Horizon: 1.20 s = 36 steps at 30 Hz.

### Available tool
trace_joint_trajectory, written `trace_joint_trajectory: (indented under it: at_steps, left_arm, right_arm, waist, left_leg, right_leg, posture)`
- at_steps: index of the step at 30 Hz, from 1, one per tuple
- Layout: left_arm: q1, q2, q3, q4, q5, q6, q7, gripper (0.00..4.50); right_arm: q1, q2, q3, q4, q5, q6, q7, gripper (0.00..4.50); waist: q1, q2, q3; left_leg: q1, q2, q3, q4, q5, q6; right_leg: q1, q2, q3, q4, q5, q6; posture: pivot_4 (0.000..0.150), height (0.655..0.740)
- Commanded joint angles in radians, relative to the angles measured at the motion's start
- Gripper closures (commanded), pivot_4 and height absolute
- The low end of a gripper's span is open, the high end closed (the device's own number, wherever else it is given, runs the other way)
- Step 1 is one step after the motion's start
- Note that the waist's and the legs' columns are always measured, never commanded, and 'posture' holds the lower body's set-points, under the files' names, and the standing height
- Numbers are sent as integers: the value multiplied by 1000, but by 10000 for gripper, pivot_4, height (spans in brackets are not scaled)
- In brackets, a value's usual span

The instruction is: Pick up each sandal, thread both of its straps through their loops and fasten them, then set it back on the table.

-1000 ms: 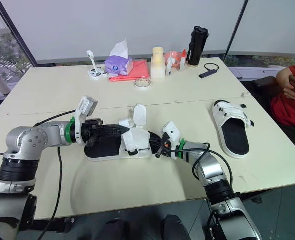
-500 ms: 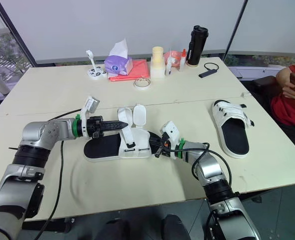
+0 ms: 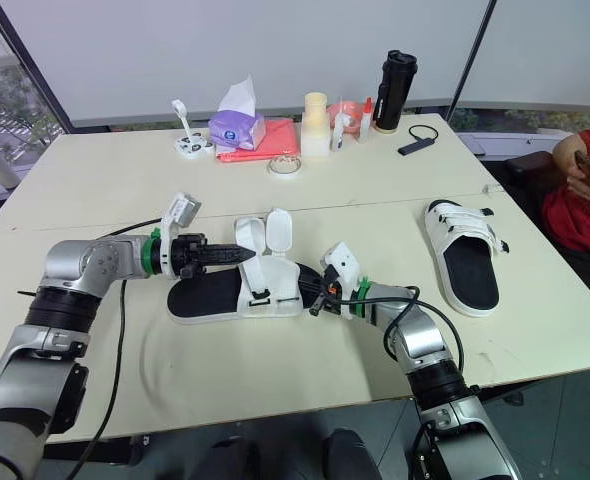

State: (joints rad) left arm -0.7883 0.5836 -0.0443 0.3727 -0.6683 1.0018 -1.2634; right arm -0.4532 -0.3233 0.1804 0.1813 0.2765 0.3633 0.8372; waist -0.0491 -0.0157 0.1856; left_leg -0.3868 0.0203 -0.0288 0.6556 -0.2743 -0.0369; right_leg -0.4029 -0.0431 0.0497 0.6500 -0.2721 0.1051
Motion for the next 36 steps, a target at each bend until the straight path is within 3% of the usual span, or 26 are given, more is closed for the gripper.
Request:
trace_joint_trajectory:
  at_steps: [1,16,36]
  left_arm:
    - [1,12,23,-45,-17,15,-9,44264]
    - [-12,2,69,-46,-39,53,14,44264]
    - [51,24,0,-93,28,-11,-20,44264]
  right_arm:
    - [15,11,25,37,-36,25,-20,45000]
    - [15,18,27,42,-37,25,-24,45000]
    - [20,22,15,41,-32,24,-32,45000]
  waist:
    - [0,0,0]
    - [-6,0,0]
    - [-10,0,0]
  left_leg:
    - [0,0,0,0,0,0]
    - [0,0,0,-1,0,0]
    - [0,0,0,-3,0,0]
  right_leg:
    - [0,0,0,0,0,0]
    - [0,0,0,0,0,0]
    - [-1,0,0,0,0,0]
  posture:
    - [1500,7400]
    - [1500,7400]
    - [1500,7400]
